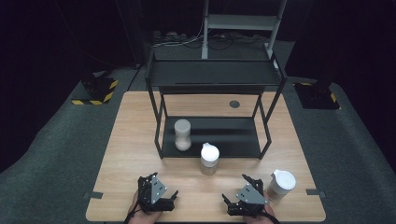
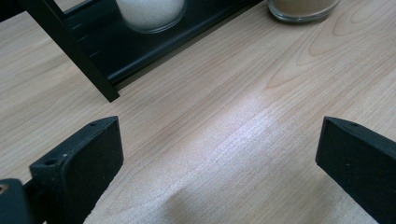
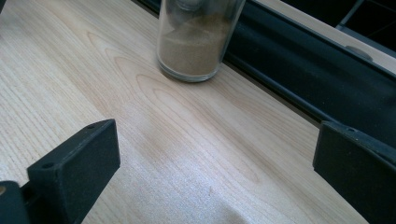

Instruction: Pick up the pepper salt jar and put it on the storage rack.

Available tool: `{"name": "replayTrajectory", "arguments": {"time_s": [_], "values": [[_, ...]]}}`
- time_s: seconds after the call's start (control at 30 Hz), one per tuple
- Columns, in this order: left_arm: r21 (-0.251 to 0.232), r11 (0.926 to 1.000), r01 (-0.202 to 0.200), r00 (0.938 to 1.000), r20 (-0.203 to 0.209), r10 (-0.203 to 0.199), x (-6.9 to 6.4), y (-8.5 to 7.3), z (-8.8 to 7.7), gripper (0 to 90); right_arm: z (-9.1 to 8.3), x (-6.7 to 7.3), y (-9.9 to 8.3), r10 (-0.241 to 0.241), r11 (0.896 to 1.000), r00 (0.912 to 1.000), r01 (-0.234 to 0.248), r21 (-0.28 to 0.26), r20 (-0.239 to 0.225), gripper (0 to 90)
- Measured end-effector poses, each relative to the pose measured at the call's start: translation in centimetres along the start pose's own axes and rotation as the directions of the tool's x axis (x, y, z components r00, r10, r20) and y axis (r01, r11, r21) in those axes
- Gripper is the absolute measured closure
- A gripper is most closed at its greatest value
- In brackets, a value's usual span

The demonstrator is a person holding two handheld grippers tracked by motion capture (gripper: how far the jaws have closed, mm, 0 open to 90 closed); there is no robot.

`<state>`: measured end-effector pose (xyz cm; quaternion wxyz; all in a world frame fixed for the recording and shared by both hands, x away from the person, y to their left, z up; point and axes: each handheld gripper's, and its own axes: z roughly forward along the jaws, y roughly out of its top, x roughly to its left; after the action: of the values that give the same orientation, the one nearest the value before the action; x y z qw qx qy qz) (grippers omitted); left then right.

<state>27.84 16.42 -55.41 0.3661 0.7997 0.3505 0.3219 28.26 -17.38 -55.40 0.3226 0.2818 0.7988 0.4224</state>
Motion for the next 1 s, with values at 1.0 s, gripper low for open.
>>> {"name": "replayTrajectory", "arguments": {"time_s": [1.0], "values": [[-0.006,0.9994,-0.035,0.9989,0.031,0.036,-0.2,0.0,0.0,1.0,-0.3,1.2,2.0,-0.054,0.997,0.9985,0.054,-0.055,0.001,0.0]]}}
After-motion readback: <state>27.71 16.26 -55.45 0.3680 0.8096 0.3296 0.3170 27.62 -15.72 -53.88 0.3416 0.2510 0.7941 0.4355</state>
